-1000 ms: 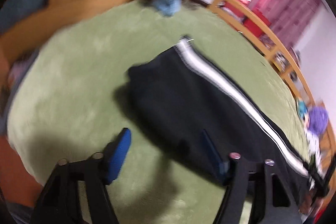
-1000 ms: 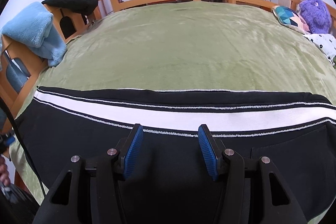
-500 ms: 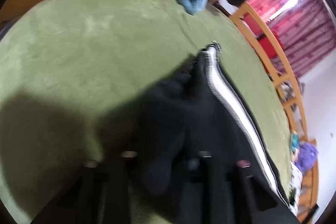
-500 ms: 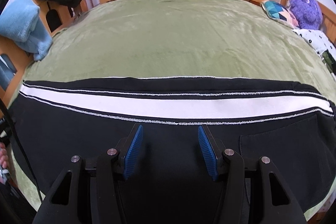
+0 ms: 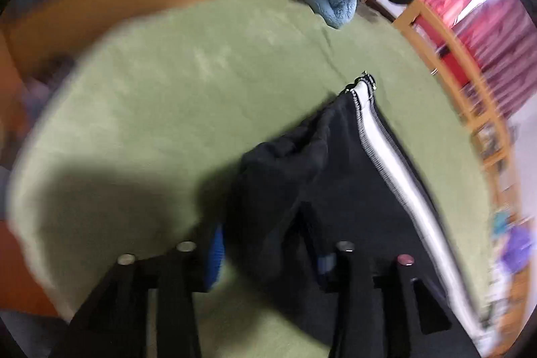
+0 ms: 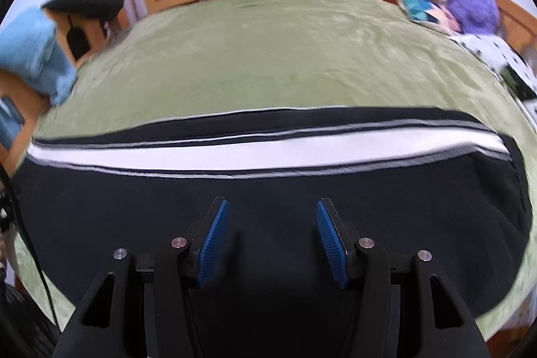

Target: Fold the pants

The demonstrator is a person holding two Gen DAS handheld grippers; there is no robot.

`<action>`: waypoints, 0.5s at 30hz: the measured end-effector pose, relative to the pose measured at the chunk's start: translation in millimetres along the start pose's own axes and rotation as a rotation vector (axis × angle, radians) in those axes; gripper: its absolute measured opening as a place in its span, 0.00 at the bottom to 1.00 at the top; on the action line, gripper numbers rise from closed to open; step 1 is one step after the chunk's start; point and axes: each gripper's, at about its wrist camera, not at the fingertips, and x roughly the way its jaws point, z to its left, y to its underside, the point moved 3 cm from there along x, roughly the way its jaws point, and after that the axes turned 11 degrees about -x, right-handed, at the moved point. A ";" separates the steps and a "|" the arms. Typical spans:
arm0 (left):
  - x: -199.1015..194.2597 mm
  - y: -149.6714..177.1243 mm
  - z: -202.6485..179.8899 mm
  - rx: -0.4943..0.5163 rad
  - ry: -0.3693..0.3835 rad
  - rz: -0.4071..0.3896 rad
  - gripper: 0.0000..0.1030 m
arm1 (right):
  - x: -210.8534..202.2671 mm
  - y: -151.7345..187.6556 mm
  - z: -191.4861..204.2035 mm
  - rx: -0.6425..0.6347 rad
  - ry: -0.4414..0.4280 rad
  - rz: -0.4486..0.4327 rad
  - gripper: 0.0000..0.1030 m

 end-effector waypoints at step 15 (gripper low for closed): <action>-55.2 111.6 -100.8 0.319 0.044 -0.032 0.53 | -39.7 91.2 -207.7 0.461 0.125 0.008 0.79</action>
